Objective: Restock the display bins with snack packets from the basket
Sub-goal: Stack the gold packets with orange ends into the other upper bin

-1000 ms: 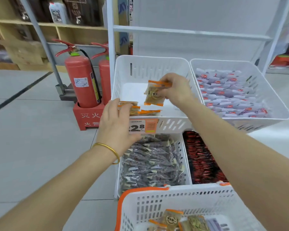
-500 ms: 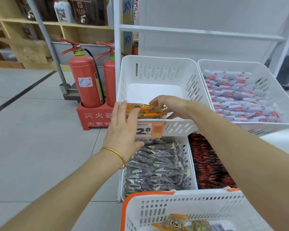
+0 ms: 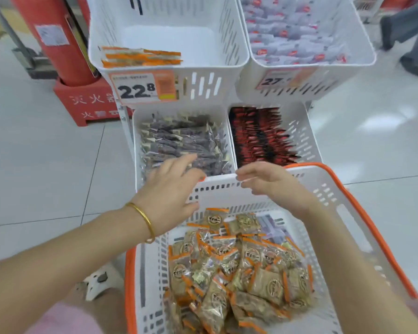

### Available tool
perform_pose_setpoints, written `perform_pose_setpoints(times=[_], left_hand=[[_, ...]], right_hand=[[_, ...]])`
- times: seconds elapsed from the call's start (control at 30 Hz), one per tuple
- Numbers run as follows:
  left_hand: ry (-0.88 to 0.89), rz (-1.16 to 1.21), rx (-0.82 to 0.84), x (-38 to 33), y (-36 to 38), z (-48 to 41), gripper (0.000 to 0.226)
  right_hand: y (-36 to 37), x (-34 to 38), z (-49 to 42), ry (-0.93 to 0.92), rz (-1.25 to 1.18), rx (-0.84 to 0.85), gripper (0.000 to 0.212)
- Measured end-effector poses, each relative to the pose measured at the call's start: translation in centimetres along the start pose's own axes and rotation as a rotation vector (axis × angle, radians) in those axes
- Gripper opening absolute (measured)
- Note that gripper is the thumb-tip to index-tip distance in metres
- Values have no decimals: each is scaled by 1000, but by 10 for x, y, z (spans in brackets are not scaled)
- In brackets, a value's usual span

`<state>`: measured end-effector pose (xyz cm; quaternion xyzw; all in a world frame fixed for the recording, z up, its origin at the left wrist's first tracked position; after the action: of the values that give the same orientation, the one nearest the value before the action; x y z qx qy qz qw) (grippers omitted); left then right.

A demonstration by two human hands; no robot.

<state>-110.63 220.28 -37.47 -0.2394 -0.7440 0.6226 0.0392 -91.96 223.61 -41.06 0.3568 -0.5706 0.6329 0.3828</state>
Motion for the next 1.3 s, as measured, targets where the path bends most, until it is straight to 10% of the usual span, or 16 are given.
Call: perform_pose_setpoints(times=[0.2,0.4,0.53,0.83,1.3], left_hand=[[-58,13,202,-13,46,25,51],[-63,16,266,-14,64,21,52],[-87,21,301,-9,71,19,51],[-145,98,295,-9,73,14,47],[-178,113,265,-2,63,16,45]], right_hand=[[14,-169,8,299,381,-235,31],[57,-231,8,136,879,83,69],[53,-227,2,38,950,-27,32],[61,-154,-9,45,351,-83,18],[119,-180,-10,279,246,-264,25]])
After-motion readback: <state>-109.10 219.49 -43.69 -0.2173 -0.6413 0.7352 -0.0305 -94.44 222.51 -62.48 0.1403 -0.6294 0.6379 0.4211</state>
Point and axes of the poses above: each hand's wrist, its own z-axis away from the middle knuckle, its own y-axis out of the palm, x = y × z, the point moved 7 cm from there along -z, towards the middle knuckle, and after that the axes turned 15 degrees about -x, right-handed, at the moved point
